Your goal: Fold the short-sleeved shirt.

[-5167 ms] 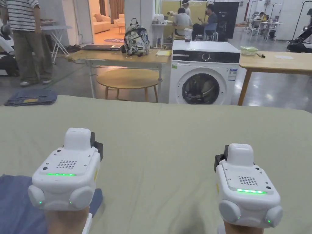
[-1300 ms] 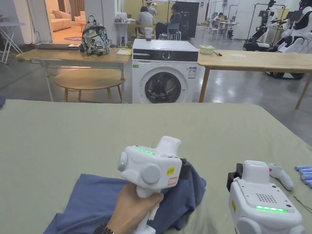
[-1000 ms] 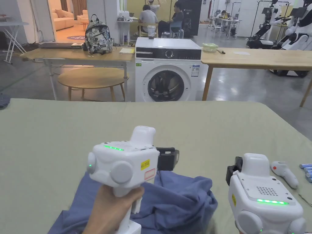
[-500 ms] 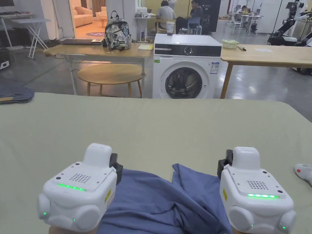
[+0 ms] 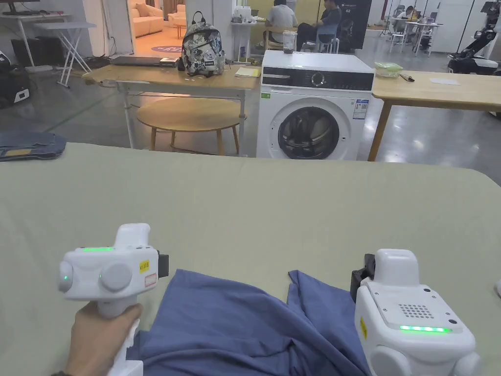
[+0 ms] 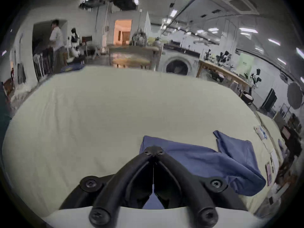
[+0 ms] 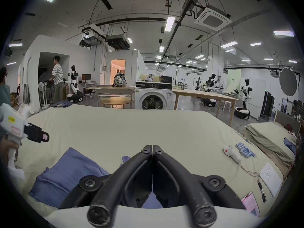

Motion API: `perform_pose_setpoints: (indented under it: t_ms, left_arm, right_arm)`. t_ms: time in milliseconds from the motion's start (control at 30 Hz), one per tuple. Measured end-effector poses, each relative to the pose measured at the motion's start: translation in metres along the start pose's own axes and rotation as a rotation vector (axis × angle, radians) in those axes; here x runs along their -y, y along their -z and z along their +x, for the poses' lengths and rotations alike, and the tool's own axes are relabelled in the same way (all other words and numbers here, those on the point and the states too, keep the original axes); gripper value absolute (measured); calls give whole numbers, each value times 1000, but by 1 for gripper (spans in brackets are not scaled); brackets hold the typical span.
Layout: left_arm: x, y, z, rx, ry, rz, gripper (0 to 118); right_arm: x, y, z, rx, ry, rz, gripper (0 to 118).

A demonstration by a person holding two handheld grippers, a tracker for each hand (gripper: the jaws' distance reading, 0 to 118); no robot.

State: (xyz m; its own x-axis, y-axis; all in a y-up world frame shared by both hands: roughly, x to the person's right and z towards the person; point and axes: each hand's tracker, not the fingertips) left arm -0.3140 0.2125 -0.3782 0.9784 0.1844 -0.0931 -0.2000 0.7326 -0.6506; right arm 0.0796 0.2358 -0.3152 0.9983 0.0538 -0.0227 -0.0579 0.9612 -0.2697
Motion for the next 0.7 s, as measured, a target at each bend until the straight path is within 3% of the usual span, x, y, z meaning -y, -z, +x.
perform_pose_setpoints:
  t_ms: [100,133,200,233,267,300,500,567,667,700]
  left_arm:
    - [-16,40,-6,35,-52,-139,0]
    - [-16,43,0,50,-62,-171,6]
    - [-20,62,3,32,-70,-233,39]
    - [-21,71,5,31,-70,-258,63]
    - [-21,78,7,34,-70,-290,74]
    - [-21,85,9,32,-69,-313,75]
    - [-11,114,35,-46,-43,-369,74]
    - [-12,114,36,-94,34,-378,58]
    - [-10,115,49,-93,135,-312,9]
    - [-9,114,51,-75,123,-318,3]
  right_arm:
    - [4,5,5,7,-2,-17,0]
    - [5,6,7,11,-4,-22,0]
    - [9,9,12,22,-8,-33,0]
    - [10,11,15,27,-8,-41,0]
    - [12,12,18,30,-9,-50,0]
    - [13,14,20,34,-12,-56,0]
    - [24,19,37,67,-30,-92,0]
    - [27,20,42,80,-33,-105,0]
    - [32,22,51,92,-23,-127,0]
    - [33,23,54,99,-17,-133,0]
